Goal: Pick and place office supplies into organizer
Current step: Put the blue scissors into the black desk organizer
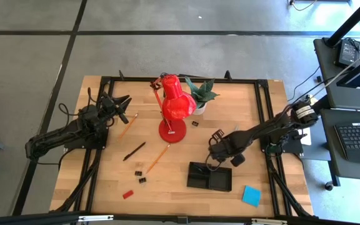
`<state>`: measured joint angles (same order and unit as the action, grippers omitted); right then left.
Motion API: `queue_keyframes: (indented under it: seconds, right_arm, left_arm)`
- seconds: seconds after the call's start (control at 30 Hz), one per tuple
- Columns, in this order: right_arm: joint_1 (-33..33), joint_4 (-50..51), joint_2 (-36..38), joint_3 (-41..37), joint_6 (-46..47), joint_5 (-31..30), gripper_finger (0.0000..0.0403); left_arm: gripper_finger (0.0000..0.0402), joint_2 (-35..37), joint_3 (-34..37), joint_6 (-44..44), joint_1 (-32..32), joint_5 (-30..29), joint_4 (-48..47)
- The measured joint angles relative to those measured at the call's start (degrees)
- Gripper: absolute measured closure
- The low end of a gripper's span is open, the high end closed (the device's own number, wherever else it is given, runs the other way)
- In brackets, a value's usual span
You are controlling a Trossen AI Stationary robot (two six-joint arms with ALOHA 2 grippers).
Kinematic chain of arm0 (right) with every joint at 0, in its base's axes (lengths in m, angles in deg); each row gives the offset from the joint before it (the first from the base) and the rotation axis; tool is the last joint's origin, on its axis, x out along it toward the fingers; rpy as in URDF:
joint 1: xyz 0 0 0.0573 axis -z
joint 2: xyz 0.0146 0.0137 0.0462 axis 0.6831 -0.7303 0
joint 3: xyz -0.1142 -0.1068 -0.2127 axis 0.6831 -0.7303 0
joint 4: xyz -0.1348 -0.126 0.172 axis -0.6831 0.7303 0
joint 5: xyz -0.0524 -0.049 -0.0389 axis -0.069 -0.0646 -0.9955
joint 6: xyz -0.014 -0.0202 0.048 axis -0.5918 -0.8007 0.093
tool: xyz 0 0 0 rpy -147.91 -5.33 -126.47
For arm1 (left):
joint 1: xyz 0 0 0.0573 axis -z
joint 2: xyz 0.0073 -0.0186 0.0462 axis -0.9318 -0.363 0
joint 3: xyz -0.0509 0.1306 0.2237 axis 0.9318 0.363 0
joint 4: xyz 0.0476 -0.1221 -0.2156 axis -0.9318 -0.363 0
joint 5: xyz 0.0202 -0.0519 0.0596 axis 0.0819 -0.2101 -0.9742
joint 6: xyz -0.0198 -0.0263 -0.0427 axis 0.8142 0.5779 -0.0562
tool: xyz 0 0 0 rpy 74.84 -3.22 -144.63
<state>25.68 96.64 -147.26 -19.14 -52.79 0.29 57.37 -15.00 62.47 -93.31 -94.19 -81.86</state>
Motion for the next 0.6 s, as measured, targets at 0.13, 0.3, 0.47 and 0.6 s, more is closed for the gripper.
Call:
queue_keyframes:
  seconds: [0.13, 0.3, 0.47, 0.6]
  right_arm:
    - [0.0, 0.1, 4.1, 0.0, 3.6, -3.2, 0.0326]
    - [0.0, 0.4, 12.2, 0.0, 9.1, -7.9, 0.0326]
    - [-0.3, -1.7, 21.2, 0.1, 14.3, -11.9, 0.0326]
    - [-1.4, -9.4, 27.5, 0.1, 15.3, -12.7, 0.0326]
  left_arm:
    - [0.0327, 0.0, 0.0, 0.0, 0.0, 0.0, 0.0]
    - [0.0327, 0.0, 0.0, 0.0, 0.0, 0.0, 0.0]
    - [0.0327, 0.0, 0.0, 0.0, 0.0, 0.0, 0.0]
    - [0.0327, 0.0, 0.0, 0.0, 0.0, 0.0, 0.0]
